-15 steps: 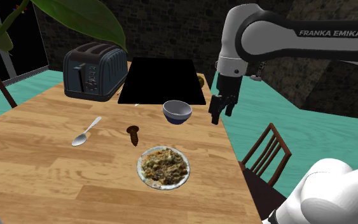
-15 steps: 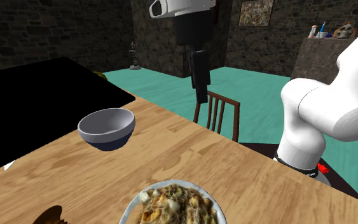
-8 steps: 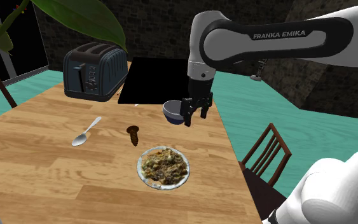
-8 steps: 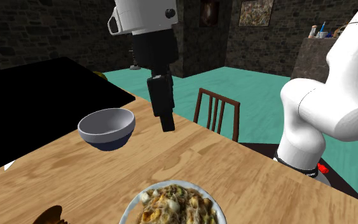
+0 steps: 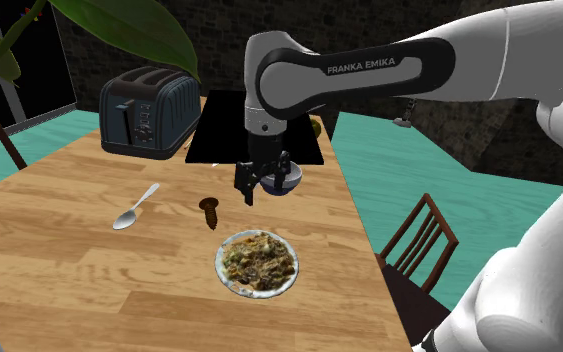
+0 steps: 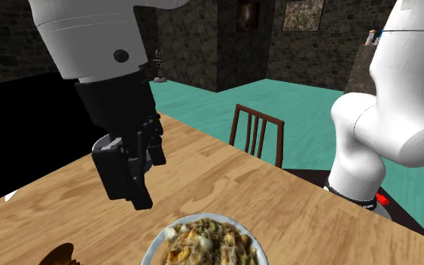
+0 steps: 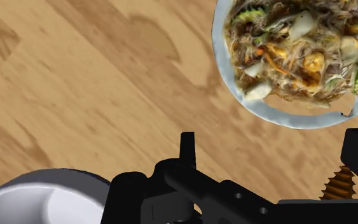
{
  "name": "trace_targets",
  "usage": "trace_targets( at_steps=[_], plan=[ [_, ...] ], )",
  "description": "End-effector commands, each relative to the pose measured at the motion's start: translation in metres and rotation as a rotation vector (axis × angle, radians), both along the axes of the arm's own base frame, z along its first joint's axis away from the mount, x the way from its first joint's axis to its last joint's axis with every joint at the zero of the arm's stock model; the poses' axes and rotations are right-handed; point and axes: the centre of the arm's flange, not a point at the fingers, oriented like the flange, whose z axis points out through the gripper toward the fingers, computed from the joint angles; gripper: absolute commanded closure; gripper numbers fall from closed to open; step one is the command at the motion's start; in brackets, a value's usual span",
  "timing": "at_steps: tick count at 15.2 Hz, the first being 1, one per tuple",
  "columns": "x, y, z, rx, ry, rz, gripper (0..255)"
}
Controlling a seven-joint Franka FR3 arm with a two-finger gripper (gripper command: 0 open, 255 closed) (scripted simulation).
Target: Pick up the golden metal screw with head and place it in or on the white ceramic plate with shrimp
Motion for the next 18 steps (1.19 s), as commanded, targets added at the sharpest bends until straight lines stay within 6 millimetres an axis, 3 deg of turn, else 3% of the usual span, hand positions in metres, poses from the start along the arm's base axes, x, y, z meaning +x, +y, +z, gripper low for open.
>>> trace_targets(
  at_steps=[1,9,18],
  plan=[
    [0.017,0.020,-0.008,0.001,0.002,-0.001,0],
    [0.085,0.094,-0.043,0.004,0.009,-0.003,0],
    [0.080,0.095,-0.084,0.004,0.009,-0.003,0]
  ],
)
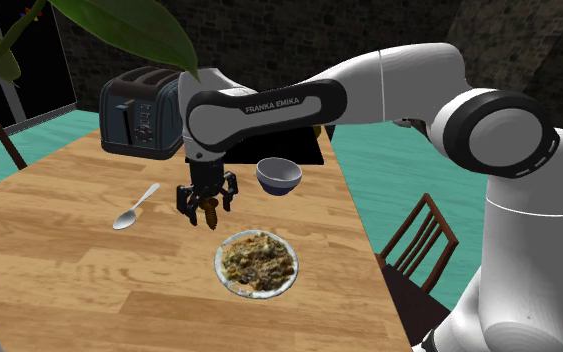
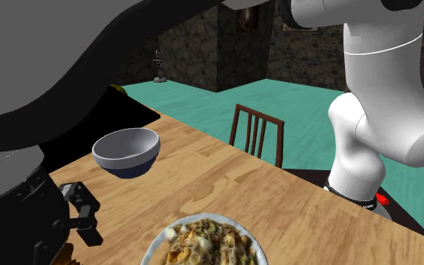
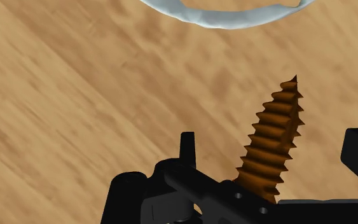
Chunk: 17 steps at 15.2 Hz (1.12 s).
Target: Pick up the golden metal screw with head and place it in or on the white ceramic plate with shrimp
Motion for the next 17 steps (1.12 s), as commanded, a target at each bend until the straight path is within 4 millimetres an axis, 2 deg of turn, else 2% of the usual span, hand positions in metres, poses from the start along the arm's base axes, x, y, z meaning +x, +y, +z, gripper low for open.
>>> trace_targets(
  at_steps=[1,7,8,17],
  plan=[
    [-0.0012,-0.0001,-0.0030,0.000,-0.001,0.000,0],
    [-0.0012,-0.0001,-0.0030,0.000,-0.001,0.000,0],
    [-0.0012,-0.0001,-0.0030,0.000,-0.001,0.000,255],
    [-0.0012,-0.0001,-0.0031,0.000,-0.001,0.000,255]
  ],
)
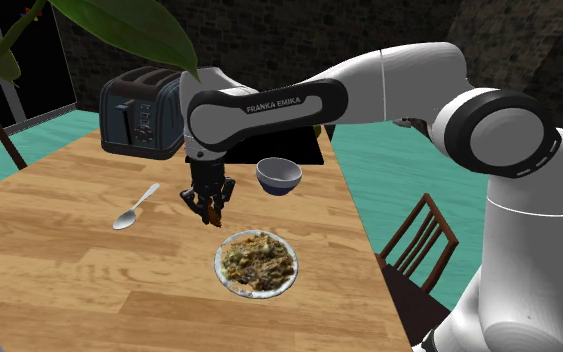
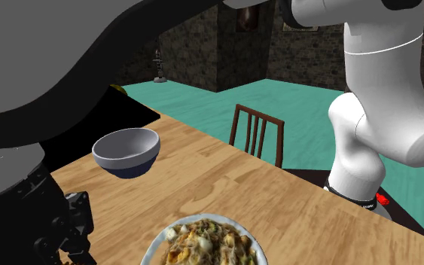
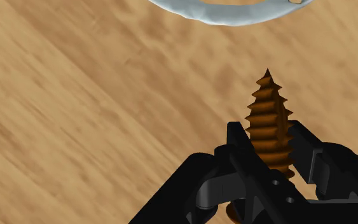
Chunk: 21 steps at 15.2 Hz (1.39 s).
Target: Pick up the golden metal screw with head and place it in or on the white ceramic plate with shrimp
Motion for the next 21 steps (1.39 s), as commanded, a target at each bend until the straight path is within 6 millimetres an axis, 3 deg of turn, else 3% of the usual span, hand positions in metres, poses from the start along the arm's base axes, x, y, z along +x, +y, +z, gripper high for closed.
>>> trace_targets(
  at_steps=[1,21],
  plan=[
    [-0.002,0.002,0.001,0.000,0.008,0.004,255],
    [-0.002,0.002,0.104,0.000,0.008,0.004,255]
  ],
)
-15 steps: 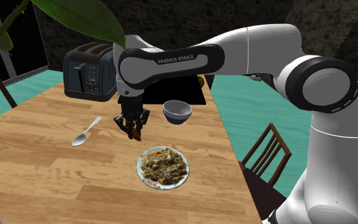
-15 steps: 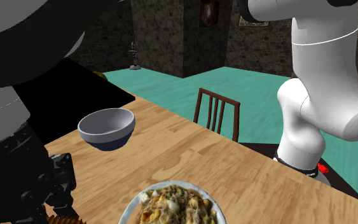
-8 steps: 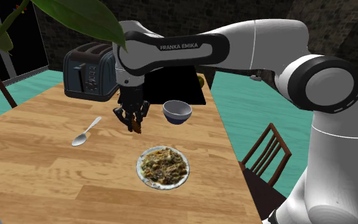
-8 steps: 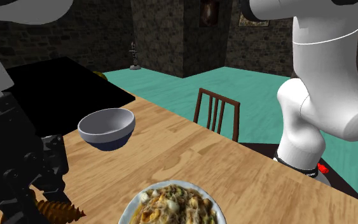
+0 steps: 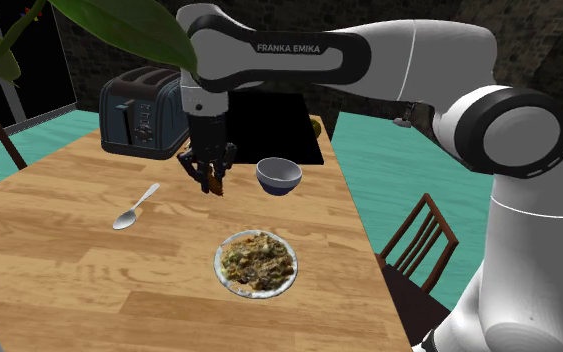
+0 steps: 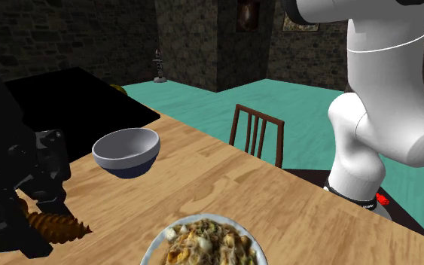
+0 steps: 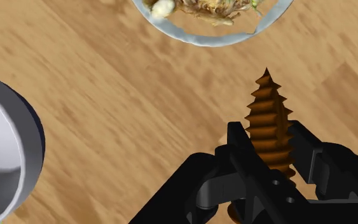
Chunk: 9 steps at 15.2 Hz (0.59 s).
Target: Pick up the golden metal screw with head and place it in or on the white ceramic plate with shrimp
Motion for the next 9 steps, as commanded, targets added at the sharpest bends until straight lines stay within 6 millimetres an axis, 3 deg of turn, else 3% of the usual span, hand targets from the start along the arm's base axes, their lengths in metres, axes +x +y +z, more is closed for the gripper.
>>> trace_targets(
  at_steps=[1,9],
  plan=[
    [-0.012,-0.003,0.004,0.000,0.000,0.000,255],
    [-0.116,-0.024,-0.004,0.000,0.000,0.000,255]
  ],
)
